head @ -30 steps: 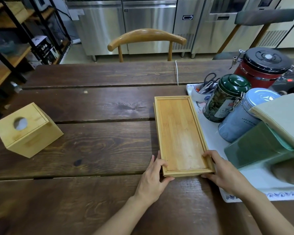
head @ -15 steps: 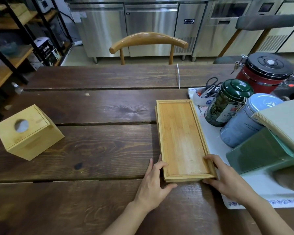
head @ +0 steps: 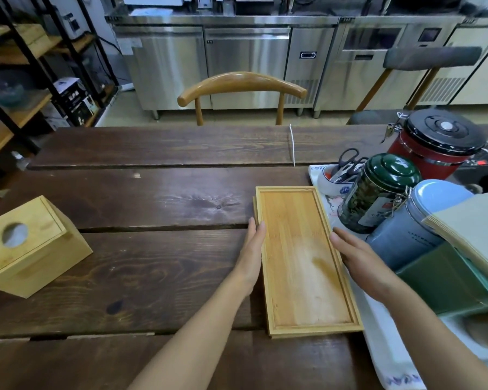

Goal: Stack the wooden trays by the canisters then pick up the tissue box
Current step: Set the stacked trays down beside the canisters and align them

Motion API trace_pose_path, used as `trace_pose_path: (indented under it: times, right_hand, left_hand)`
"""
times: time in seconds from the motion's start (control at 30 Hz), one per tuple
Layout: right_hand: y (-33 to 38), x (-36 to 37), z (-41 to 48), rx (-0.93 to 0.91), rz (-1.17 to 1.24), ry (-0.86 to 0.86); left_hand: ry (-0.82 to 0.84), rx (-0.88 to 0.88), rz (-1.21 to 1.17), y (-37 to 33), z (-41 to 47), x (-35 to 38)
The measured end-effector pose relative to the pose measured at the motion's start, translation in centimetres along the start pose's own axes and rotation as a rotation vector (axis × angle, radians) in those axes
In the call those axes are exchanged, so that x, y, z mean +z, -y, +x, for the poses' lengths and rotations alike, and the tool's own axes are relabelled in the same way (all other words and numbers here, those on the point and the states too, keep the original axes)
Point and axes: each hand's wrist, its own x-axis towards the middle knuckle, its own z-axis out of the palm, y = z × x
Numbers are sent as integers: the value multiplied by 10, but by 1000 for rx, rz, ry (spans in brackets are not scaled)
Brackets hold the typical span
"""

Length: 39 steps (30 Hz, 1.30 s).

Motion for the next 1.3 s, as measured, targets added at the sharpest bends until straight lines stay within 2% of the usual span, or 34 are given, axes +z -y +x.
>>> trace_pose_path:
  times: [0.13, 0.33, 0.67, 0.93, 1.3]
  right_hand:
    - [7, 1, 29, 10, 109, 23]
    - [17, 6, 48, 24, 113, 50]
    - [17, 8, 58, 50, 148, 32]
    - [20, 10, 72, 40, 55, 32]
    - [18, 11, 48, 10, 56, 24]
  left_hand:
    - [-10, -12, -52, 3, 30, 4]
    - [-43, 51, -237, 14, 34, 10]
    - [-43, 68, -185, 19, 40, 4]
    - [-53, 54, -198, 13, 62, 4]
    - [-33, 85, -183, 16, 46, 5]
